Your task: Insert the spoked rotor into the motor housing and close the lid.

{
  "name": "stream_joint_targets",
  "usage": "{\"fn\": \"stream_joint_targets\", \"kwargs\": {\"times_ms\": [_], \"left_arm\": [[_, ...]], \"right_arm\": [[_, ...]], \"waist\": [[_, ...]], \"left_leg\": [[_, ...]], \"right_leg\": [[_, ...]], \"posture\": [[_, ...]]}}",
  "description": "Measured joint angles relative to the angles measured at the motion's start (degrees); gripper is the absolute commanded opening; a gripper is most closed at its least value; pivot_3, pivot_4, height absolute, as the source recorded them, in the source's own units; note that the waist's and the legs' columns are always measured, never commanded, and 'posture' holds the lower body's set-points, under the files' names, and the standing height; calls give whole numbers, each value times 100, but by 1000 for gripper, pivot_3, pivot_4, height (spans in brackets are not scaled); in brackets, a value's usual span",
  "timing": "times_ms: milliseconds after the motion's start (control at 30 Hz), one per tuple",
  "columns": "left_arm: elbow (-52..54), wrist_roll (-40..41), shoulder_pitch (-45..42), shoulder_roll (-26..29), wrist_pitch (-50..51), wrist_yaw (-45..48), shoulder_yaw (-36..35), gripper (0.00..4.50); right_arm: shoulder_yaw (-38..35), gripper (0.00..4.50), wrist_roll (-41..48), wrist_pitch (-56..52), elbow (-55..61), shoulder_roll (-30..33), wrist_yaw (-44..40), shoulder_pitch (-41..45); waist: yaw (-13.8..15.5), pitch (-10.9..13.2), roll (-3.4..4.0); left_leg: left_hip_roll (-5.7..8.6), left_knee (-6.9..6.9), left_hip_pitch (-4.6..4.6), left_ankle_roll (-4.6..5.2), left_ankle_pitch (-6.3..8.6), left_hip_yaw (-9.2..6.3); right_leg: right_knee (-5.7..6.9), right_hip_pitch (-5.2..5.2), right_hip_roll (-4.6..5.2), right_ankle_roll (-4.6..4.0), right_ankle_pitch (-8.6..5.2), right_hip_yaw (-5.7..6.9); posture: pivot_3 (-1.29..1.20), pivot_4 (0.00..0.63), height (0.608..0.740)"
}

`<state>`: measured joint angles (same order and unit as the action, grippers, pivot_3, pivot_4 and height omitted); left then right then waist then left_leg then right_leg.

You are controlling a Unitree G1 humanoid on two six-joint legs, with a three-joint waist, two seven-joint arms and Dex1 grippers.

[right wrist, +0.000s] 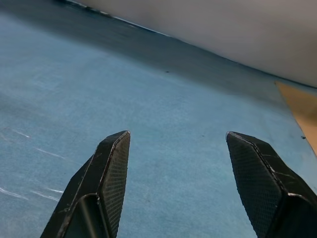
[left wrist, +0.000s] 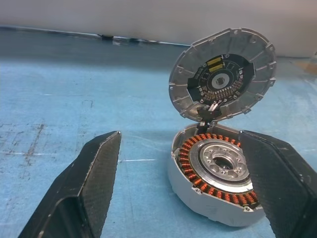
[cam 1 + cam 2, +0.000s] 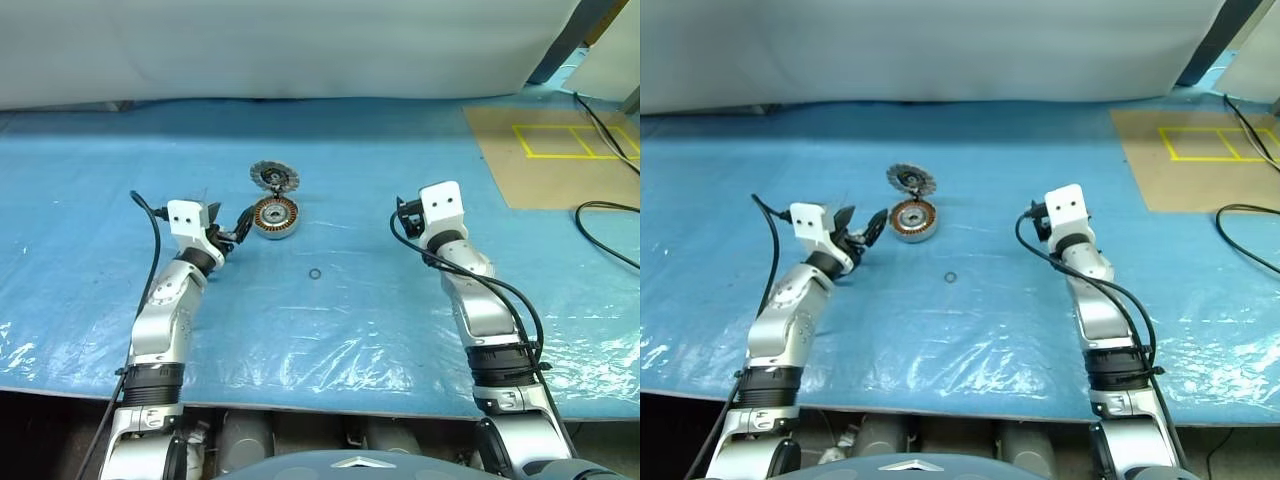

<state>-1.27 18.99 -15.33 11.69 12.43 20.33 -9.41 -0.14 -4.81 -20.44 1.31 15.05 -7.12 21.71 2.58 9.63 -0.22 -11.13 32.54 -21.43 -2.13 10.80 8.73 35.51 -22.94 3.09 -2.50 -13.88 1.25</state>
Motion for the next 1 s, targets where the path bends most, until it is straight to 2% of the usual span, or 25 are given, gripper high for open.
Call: {"fn": "stream_joint_targets", "kwargs": {"times_ms": [300,467,633,800,1000], "left_arm": [[197,174,76,616,197,688,50,4008],[436,396,224,1307,499,1607,210,4008],[330,491,-152,1992,623,2469,237,4008],[42,476,-388,2218,618,2981,337,4008],[6,465,-306,2353,686,3213,357,4008]], "right_arm": [[70,3214,179,-22,-30,20,-402,113],[160,3214,704,-262,-198,374,-1551,582],[729,3214,953,-273,-525,729,-3028,1204],[1440,3214,948,-41,-1067,599,-4091,1908],[2070,3214,654,177,-2727,131,-4907,3298]], "waist": [[-6,0,1],[-4,1,2],[-5,2,3],[-26,2,3],[-20,2,3]], "left_leg": [[-1,0,0,0,0,1],[-4,-1,0,1,0,2],[-5,2,0,2,-1,4],[-11,3,-7,3,-1,6],[-39,16,-20,3,-1,23]], "right_leg": [[0,-2,0,0,0,0],[3,-4,-1,-3,-1,0],[7,-4,0,-22,-12,0],[14,-13,-1,-31,-15,2],[24,-22,-2,-45,-22,14]], "posture": [[0,150,740],[0,150,740],[0,150,740],[0,150,740],[0,150,740]]}}
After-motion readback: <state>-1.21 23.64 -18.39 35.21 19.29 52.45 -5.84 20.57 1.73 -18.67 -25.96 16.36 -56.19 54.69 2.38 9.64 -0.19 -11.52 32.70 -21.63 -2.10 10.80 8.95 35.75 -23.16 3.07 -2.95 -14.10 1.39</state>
